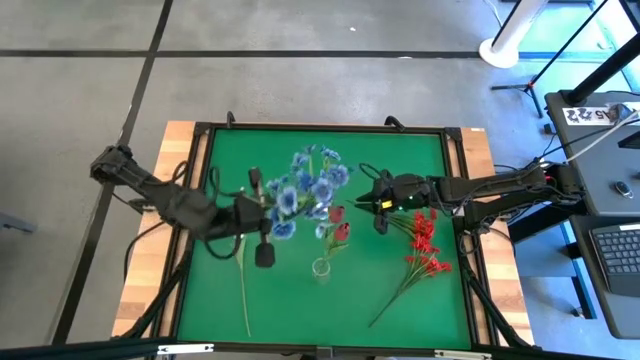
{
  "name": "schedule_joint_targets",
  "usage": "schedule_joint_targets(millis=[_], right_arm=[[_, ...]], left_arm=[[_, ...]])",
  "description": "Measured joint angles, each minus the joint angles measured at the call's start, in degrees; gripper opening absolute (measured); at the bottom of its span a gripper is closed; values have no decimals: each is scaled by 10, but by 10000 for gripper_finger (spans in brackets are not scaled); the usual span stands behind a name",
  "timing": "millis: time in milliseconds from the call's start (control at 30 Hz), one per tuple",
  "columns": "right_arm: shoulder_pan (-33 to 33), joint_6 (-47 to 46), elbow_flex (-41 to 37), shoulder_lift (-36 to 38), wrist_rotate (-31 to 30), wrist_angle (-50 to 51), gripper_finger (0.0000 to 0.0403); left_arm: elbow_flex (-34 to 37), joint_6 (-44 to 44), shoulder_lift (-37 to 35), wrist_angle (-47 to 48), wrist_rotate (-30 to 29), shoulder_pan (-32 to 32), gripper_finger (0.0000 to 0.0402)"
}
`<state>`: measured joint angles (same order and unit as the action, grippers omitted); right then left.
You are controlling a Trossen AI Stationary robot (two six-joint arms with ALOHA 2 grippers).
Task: Sort flowers into vase by color
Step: Put the blue flowers into the yellow flower vase
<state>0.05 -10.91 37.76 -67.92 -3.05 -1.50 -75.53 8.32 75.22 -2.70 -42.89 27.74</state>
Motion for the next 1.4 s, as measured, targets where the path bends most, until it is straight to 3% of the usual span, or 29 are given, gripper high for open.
schedule_joint_targets(millis=[167, 567, 700, 1067, 1400], right_arm=[[0, 30, 0, 12, 62, -106, 83], [0, 34, 4, 58, 195, -318, 84], [0, 37, 42, 51, 192, -321, 102], [-1, 48, 187, -20, 182, -262, 225], [-1, 54, 248, -57, 202, -173, 244]], left_arm=[[0, 6, 0, -47, 107, -59, 11], [0, -109, 10, -27, 230, -151, 9], [0, -134, 20, -22, 241, -167, 8], [0, -141, 33, -19, 255, -181, 8], [0, -136, -23, 30, 225, -164, 8]])
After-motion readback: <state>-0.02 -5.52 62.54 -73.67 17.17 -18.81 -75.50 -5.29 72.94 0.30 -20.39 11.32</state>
